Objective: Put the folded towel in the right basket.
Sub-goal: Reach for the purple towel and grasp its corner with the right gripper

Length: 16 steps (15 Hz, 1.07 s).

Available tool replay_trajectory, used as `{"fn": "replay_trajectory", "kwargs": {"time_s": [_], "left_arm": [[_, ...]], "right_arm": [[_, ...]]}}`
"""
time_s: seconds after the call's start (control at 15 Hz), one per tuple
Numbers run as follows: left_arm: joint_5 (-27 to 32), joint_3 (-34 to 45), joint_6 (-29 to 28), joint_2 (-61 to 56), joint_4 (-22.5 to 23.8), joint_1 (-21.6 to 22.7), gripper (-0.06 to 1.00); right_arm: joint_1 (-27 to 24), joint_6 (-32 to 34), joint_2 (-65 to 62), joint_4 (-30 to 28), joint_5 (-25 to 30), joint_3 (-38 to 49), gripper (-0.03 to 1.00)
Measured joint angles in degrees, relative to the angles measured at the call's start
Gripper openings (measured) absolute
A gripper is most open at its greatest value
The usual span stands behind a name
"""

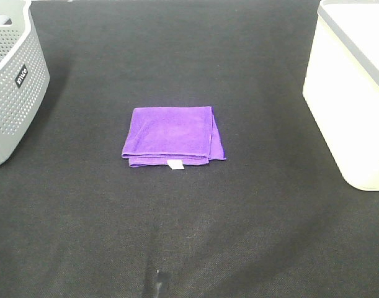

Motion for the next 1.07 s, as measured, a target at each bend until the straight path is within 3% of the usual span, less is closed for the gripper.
{"fn": "replay_trajectory", "kwargs": {"time_s": [1.07], "left_arm": [[0.0, 0.0, 0.0, 0.0, 0.0, 0.0, 0.99]], "right_arm": [[0.0, 0.0, 0.0, 0.0, 0.0, 0.0, 0.98]]}}
